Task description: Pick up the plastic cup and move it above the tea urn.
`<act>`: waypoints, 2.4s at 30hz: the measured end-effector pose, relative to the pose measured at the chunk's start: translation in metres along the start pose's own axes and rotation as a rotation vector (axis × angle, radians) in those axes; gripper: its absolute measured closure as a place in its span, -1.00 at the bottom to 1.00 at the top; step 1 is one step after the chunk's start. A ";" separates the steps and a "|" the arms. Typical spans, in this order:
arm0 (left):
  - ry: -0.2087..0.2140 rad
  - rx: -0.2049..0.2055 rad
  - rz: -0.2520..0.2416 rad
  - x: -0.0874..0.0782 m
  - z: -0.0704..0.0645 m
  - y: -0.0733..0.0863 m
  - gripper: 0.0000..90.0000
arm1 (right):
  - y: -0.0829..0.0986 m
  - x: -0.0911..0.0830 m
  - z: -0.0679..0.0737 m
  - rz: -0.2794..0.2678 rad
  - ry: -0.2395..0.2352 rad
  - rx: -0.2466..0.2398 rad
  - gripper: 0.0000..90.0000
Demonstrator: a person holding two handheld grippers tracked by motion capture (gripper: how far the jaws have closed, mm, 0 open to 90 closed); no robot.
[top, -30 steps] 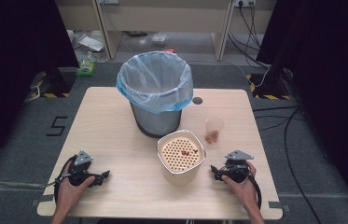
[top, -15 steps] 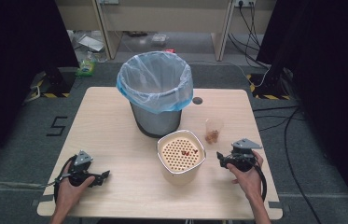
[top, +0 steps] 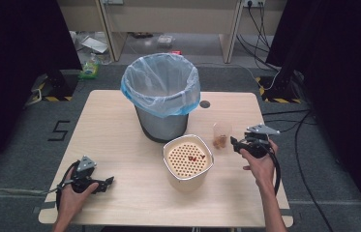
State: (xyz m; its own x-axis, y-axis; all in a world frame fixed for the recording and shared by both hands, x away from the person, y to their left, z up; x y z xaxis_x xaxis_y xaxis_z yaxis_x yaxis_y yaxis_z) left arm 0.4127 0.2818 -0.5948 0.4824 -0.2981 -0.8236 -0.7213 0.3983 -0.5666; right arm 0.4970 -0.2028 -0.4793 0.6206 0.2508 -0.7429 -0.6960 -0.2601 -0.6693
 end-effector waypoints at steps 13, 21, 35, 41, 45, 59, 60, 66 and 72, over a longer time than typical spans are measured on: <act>0.000 0.000 0.000 0.000 0.000 0.000 -1.00 | -0.034 0.027 -0.001 0.053 0.012 -0.013 0.20; 0.000 0.000 0.000 0.000 0.000 0.000 -1.00 | -0.040 0.051 -0.004 0.129 0.036 -0.030 0.39; -0.001 0.000 0.001 0.000 0.000 0.000 -1.00 | -0.028 0.070 -0.004 0.197 0.025 -0.066 0.62; 0.000 0.001 0.000 0.000 0.000 0.000 -1.00 | -0.020 0.067 -0.004 0.193 0.018 -0.095 0.76; -0.001 0.001 0.001 0.000 0.000 0.000 -1.00 | -0.017 0.058 0.004 0.125 -0.016 -0.124 0.84; -0.003 0.004 0.002 0.000 0.000 0.000 -1.00 | -0.025 0.011 0.013 -0.073 0.065 -0.194 0.90; -0.002 0.002 0.001 0.000 0.000 0.000 -1.00 | -0.026 0.008 0.013 -0.085 0.075 -0.200 0.90; 0.000 -0.001 -0.001 0.000 0.000 0.000 -1.00 | -0.037 -0.010 0.016 -0.160 0.097 -0.236 0.90; -0.001 0.001 0.000 0.000 0.000 0.000 -1.00 | -0.044 -0.023 0.024 -0.208 0.104 -0.261 0.90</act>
State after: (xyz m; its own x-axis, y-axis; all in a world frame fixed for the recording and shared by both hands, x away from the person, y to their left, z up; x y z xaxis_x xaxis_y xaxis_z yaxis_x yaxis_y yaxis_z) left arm 0.4127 0.2818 -0.5948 0.4826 -0.2975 -0.8238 -0.7211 0.3989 -0.5664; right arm 0.5052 -0.1745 -0.4325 0.7822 0.2305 -0.5788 -0.4433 -0.4469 -0.7770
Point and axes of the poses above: each handheld gripper's, and its own axes: x roughly forward along the jaws, y roughly out of its underside, z roughly to its left, the point moved 10 cm from there along x, roughly forward along the jaws, and after that the axes turned 12 degrees about z, right-handed, at the moved point
